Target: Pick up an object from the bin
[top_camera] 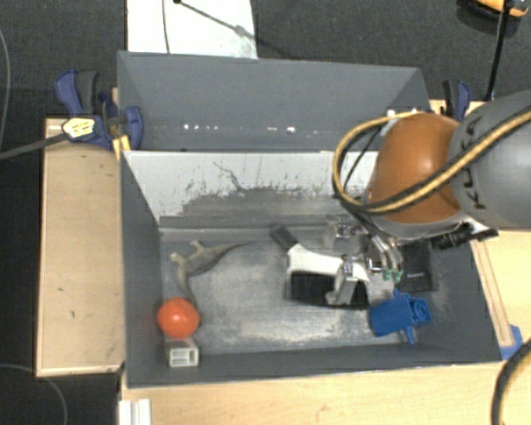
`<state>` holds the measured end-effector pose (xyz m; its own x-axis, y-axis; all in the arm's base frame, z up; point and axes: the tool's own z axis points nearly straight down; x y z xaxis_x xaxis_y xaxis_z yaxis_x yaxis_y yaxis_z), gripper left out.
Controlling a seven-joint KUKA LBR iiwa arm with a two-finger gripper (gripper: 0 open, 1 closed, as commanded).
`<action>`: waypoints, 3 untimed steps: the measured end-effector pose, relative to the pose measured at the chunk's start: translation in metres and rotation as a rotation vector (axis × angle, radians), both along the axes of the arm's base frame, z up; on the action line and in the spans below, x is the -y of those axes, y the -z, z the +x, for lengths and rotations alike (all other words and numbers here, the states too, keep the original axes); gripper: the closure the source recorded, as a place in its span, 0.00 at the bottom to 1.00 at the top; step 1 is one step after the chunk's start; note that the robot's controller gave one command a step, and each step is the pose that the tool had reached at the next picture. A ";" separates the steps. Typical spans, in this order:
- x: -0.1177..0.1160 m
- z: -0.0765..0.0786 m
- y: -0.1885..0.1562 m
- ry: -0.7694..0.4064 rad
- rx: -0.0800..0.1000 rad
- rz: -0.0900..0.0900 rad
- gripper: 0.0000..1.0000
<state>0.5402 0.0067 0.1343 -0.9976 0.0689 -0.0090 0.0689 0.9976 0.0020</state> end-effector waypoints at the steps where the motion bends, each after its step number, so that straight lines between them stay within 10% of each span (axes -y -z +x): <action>1: 0.006 0.000 0.064 0.083 -0.001 0.001 0.00; 2: 0.009 0.008 0.059 0.168 0.007 0.005 1.00; 3: 0.009 0.008 0.059 0.168 0.007 0.005 1.00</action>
Offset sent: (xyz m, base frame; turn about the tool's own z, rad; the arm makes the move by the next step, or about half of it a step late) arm 0.0047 -0.0109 -0.0643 0.1710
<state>0.5479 -0.0027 0.0749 -0.9719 0.2348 -0.0148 0.2347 0.9720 0.0080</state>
